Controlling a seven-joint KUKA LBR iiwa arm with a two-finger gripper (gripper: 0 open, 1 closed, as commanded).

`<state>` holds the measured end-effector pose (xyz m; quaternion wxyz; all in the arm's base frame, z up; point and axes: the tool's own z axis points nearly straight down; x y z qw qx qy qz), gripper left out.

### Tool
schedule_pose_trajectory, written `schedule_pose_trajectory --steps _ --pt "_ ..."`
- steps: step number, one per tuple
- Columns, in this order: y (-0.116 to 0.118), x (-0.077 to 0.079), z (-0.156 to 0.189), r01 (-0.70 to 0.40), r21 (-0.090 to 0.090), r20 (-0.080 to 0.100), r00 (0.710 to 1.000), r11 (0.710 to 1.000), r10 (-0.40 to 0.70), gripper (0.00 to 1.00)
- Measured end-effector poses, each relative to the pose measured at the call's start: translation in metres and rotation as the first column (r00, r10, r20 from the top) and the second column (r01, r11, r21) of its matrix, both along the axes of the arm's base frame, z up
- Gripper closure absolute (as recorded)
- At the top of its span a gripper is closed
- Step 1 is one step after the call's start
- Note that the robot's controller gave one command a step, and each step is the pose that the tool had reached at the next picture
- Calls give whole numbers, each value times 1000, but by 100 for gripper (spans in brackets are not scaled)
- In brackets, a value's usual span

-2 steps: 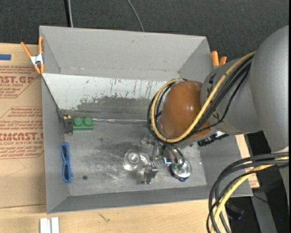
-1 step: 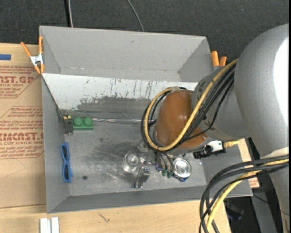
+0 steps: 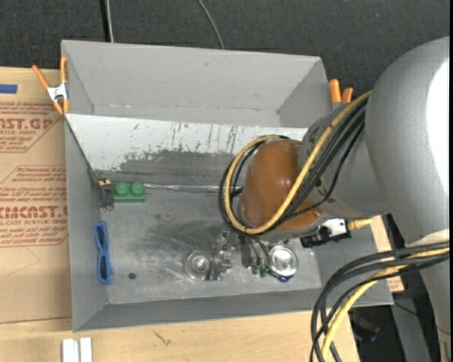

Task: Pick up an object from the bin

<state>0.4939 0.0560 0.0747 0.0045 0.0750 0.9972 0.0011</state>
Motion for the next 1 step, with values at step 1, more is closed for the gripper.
schedule_pose_trajectory --steps 1 --pt "0 -2 -3 -1 0 -6 1000 1000 1 0"
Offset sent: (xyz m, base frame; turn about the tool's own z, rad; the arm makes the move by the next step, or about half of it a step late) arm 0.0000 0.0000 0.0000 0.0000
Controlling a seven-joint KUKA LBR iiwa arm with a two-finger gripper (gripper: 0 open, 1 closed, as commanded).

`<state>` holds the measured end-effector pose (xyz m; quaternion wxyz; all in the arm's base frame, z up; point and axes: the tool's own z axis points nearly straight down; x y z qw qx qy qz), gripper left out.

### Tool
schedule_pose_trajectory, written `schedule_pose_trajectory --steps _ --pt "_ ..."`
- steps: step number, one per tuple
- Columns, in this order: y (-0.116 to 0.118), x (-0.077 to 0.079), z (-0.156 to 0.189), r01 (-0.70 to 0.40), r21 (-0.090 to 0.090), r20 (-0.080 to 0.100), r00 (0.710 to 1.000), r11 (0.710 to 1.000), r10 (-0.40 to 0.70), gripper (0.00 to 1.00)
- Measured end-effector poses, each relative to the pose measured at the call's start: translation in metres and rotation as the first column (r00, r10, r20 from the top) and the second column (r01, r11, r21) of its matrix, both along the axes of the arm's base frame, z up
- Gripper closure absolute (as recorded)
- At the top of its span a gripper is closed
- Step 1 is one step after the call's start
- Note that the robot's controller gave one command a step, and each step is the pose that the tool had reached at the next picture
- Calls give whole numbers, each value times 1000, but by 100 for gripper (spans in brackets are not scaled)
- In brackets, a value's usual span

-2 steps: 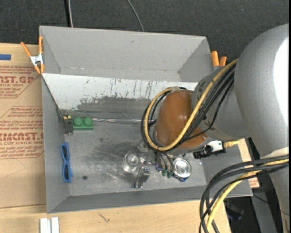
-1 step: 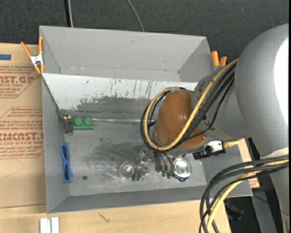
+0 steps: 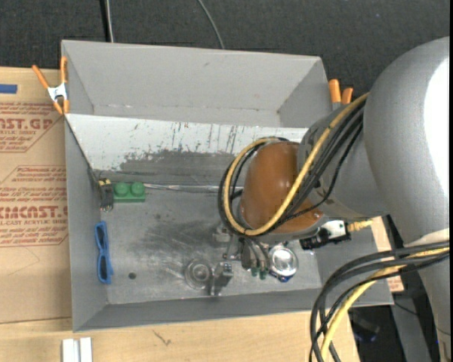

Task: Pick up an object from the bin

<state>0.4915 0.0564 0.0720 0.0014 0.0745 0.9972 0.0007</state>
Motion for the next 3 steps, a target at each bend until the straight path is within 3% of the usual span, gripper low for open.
schedule_pose_trajectory --steps 1,2,3 --pt "38 -3 18 -144 0 -1 990 990 144 0" --pt "37 -3 18 -143 -1 -3 990 990 143 100" --pt "38 7 148 -62 0 5 998 998 62 100"
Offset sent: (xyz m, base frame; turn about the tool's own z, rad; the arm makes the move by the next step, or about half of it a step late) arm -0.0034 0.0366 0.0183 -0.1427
